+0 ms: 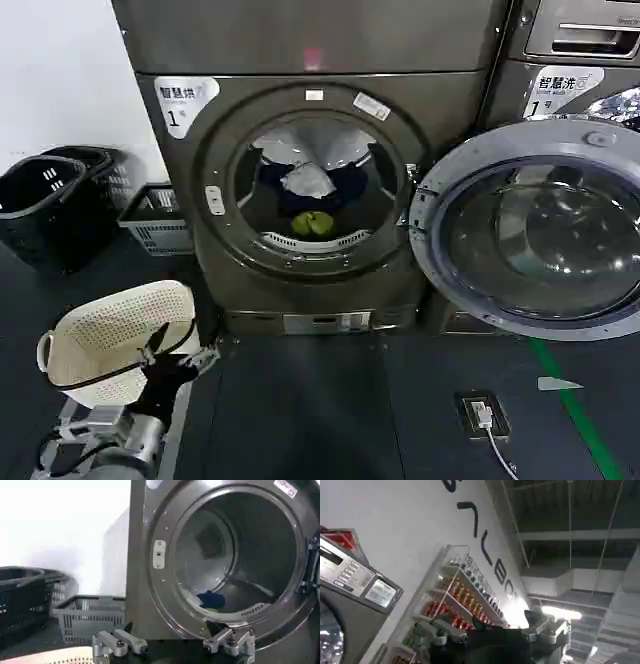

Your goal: Grasp the clothes from the dryer.

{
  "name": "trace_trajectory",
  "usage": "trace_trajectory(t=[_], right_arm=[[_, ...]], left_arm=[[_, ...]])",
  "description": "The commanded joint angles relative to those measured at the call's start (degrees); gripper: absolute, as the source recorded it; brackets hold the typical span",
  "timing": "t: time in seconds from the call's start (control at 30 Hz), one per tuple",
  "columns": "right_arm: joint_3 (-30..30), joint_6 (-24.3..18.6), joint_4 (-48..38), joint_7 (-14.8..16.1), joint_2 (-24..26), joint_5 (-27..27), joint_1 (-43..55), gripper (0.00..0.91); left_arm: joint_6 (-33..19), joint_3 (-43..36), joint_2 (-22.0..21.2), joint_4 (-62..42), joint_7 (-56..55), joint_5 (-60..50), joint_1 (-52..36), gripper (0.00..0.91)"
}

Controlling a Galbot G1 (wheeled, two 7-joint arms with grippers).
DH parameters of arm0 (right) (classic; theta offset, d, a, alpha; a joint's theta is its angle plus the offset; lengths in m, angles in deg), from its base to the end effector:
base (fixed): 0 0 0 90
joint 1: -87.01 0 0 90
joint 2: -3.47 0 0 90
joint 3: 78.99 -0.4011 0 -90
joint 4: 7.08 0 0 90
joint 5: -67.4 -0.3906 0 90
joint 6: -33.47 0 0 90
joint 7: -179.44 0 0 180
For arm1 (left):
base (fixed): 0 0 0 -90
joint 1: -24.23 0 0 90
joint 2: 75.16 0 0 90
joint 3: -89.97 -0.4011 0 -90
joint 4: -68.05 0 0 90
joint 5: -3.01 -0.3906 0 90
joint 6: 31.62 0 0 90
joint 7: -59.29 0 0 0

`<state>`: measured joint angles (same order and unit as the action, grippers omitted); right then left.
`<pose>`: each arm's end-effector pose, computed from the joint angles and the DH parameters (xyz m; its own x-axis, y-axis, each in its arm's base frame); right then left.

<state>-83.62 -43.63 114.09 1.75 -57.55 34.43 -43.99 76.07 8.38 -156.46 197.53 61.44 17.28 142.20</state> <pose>-0.0286 -0.3878 0.0082 -0.5641 0.6364 -0.5261 0.8257 0.4380 -0.3555 0.1957 0.0667 -0.2673 -0.9951 0.0346 0.0931 0.0305 0.9985 -0.0447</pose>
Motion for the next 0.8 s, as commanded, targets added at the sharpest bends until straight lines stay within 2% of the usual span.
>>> trace_trajectory(t=[0.03, 0.8], right_arm=[[0.70, -1.96, 0.08, 0.31, 0.01, -0.83, 0.07, 0.907], [1.07, -2.97, 0.00, 0.84, -0.23, -1.98, 0.62, 0.907]], left_arm=[[-0.90, -0.21, 0.05, 0.09, -0.98, -0.29, 0.04, 0.907], [-1.81, 1.31, 0.38, 0.40, -0.92, -0.76, -0.11, 0.907]])
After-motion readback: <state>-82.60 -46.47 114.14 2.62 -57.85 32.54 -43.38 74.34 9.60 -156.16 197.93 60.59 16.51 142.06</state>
